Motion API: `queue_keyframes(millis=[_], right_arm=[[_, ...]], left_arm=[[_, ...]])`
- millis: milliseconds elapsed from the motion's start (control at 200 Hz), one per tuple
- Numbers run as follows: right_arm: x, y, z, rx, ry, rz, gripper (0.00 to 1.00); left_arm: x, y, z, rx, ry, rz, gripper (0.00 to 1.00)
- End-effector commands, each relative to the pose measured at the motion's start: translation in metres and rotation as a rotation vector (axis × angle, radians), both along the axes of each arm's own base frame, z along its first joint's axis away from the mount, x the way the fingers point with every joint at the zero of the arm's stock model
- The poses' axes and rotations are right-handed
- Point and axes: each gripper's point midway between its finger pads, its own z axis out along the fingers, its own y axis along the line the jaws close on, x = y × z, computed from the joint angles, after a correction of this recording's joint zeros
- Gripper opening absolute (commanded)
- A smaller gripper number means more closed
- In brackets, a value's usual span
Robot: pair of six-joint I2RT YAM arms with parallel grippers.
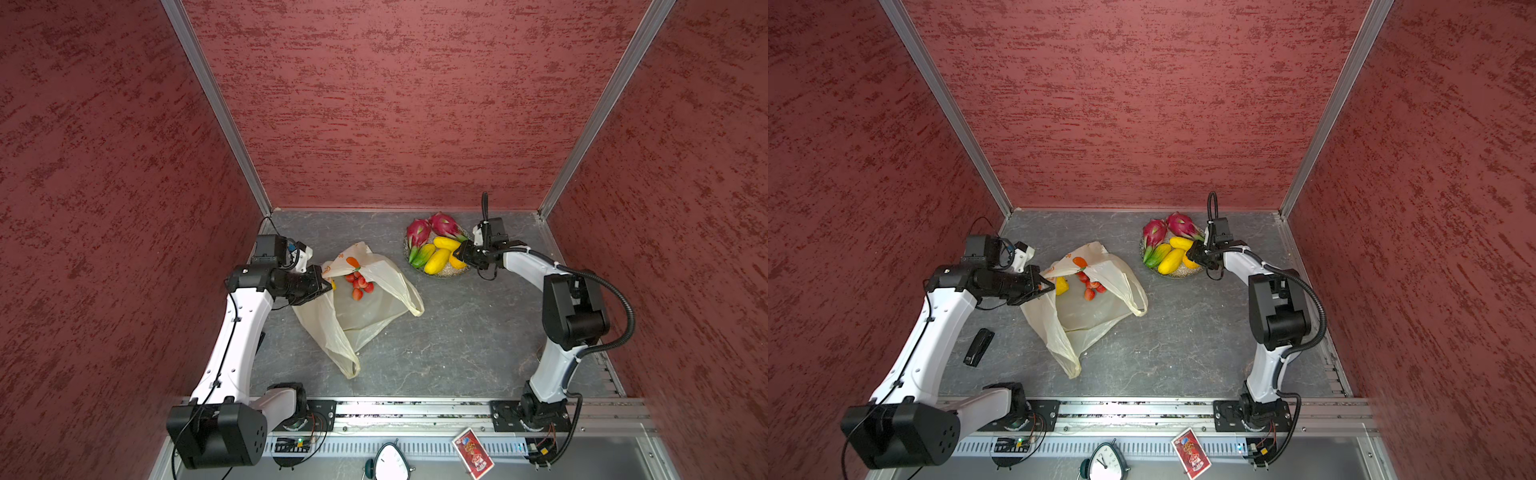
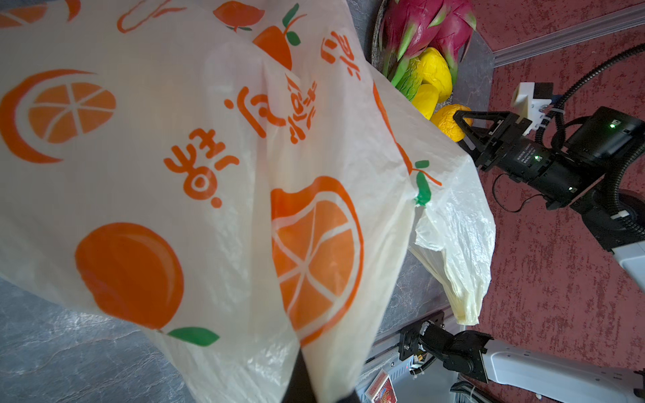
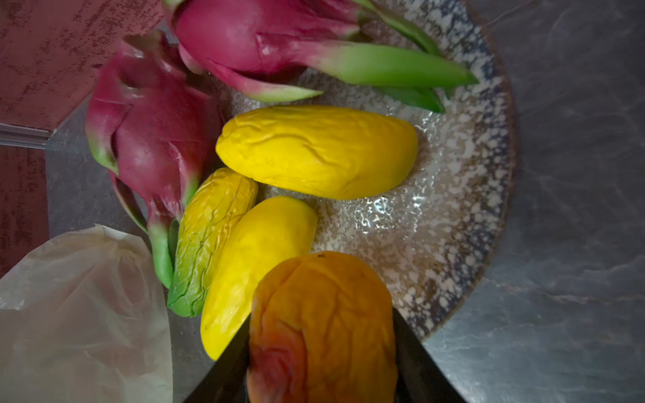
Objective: Take fruits out of the plastic bag
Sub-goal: Place the fake fruit on the plate.
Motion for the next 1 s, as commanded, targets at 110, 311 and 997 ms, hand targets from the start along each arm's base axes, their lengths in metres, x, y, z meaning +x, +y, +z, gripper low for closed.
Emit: queue_keyframes(millis=[110, 311, 997], right_arm=[[0.012, -0.024, -0.004, -0.097, -0.006, -0.027, 0.44], [0.011, -0.032, 0.006, -0.136, -0.033, -0.005, 0.72], [-0.211, 0.169, 0.211, 0.139, -0.573, 0.627, 0.62]], left_arm=[[-0.006, -0.003, 0.005, 0.002, -0.008, -0.023, 0.01], [-0.007, -0.002, 0.006, 0.004, -0.006, -0.024, 0.01], [-0.006, -0.004, 0.004, 0.009, 0.005, -0.025, 0.04]])
